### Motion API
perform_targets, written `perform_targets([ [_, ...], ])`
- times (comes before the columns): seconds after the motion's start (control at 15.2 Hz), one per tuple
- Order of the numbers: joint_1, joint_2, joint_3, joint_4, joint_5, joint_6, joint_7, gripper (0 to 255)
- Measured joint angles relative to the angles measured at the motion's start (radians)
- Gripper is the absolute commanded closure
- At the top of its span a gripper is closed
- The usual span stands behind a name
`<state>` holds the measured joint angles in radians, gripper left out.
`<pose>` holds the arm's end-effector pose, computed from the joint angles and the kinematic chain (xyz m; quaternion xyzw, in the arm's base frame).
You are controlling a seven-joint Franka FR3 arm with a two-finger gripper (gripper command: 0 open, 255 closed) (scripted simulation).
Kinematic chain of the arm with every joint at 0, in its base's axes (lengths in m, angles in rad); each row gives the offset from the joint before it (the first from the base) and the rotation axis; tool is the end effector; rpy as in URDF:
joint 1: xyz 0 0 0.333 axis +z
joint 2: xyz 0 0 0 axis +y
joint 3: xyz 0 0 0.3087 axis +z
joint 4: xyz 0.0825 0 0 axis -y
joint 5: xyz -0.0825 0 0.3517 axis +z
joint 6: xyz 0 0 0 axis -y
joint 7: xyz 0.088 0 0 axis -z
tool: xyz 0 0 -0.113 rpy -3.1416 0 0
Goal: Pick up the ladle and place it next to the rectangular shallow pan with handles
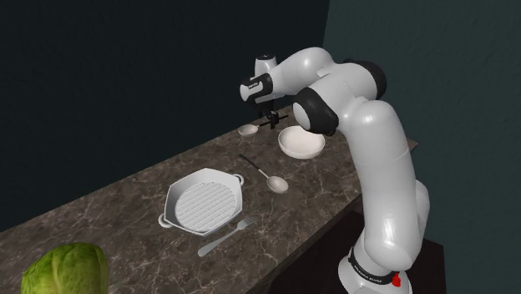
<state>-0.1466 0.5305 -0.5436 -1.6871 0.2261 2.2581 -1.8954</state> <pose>0.5333 -0.3741 0.3429 0.8372 0.5420 -0.0204 0.0704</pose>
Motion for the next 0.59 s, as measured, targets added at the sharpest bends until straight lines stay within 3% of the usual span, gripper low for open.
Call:
perform_targets([
  [0.4, -0.002, 0.007, 0.003, -0.003, 0.004, 0.009, -0.002, 0],
  [0.46, -0.002, 0.007, 0.003, -0.003, 0.004, 0.009, -0.002, 255],
  [0.59, -0.002, 0.005, 0.002, -0.003, 0.004, 0.008, -0.002, 255],
])
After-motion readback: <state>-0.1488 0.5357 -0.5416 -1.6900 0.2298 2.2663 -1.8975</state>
